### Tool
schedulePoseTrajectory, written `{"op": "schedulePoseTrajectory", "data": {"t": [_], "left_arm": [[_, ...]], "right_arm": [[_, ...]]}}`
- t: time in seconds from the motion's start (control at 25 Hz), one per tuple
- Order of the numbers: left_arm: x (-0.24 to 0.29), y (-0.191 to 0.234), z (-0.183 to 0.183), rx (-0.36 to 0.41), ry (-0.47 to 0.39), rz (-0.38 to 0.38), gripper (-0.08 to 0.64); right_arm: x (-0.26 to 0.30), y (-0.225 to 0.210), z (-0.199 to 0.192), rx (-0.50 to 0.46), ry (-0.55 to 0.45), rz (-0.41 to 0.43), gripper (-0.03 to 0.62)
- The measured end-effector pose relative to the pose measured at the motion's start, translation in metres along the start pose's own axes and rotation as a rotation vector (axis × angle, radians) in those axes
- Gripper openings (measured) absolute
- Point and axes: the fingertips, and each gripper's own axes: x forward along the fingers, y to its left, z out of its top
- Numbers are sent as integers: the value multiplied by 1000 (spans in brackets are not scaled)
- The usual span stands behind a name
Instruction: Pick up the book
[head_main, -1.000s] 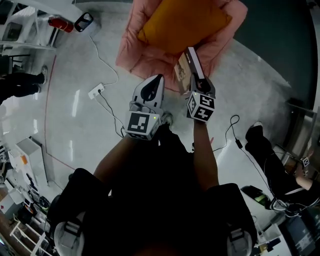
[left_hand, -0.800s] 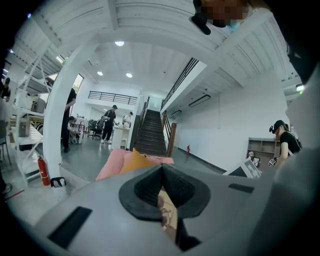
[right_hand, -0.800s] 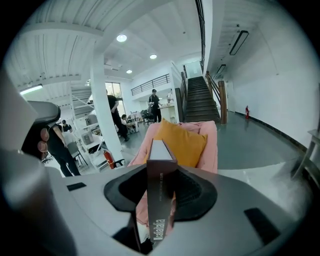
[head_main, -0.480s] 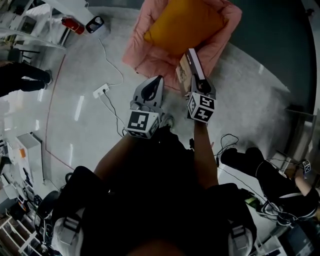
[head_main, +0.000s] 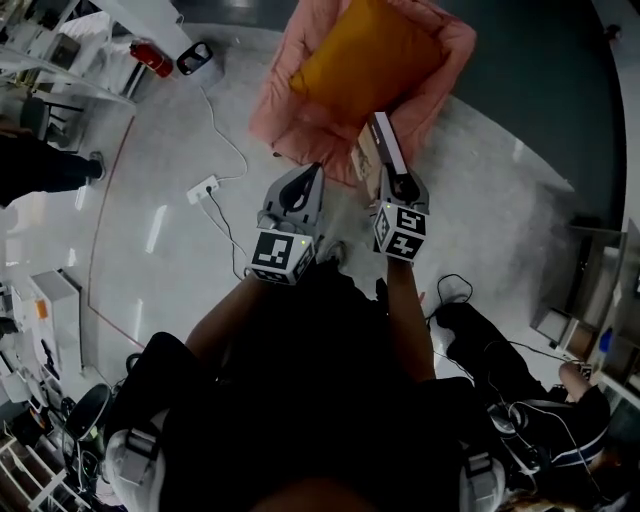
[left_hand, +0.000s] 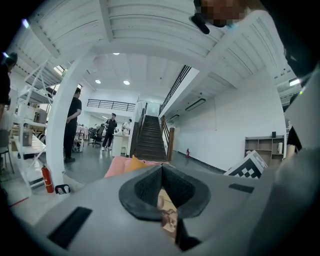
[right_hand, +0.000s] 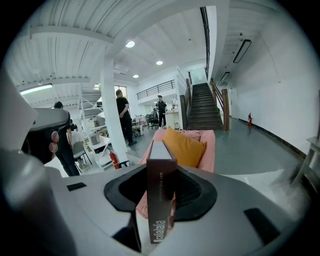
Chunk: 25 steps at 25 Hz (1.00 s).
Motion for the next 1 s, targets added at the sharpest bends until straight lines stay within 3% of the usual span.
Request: {"op": "schedulePoseTrajectory", "data": {"t": [0.64, 1.0], "left_arm": [[-61, 40, 18, -22, -38, -61, 6], [-111, 55, 24, -36, -59, -70, 6]], "right_arm": [[-42, 88, 9, -51, -40, 2, 146], [-97, 144, 19, -52, -90, 27, 146]]}}
